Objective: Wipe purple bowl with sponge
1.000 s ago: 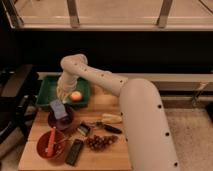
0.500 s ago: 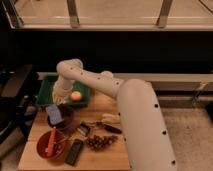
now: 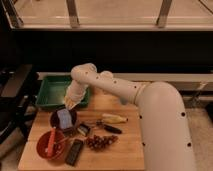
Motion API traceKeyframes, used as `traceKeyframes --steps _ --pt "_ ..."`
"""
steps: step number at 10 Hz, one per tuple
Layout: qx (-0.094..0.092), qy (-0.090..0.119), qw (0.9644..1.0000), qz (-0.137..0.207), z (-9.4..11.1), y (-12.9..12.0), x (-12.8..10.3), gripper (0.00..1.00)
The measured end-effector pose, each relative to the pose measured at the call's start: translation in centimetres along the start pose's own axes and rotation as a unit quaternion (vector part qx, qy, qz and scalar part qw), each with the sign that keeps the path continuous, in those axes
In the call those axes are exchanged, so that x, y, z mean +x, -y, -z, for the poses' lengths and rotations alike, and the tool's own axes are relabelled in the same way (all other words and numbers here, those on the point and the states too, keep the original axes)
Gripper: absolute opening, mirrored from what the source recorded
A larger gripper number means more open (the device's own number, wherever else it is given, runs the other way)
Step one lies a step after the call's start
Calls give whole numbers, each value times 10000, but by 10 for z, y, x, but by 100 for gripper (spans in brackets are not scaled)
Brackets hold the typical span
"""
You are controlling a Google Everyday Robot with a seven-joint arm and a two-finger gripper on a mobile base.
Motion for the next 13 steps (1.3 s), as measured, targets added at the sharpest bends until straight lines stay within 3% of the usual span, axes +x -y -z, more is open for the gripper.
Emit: traceKeyframes --steps 3,5,7,10,13 --pt "-15 -254 9995 201 10 21 8 0" --pt "-19 -358 9981 498 9 65 16 0" --pt "-10 -353 9971 670 5 88 17 0" --pt "37 -178 9970 753 1 83 8 0" --pt "33 21 9974 713 -5 52 -23 0"
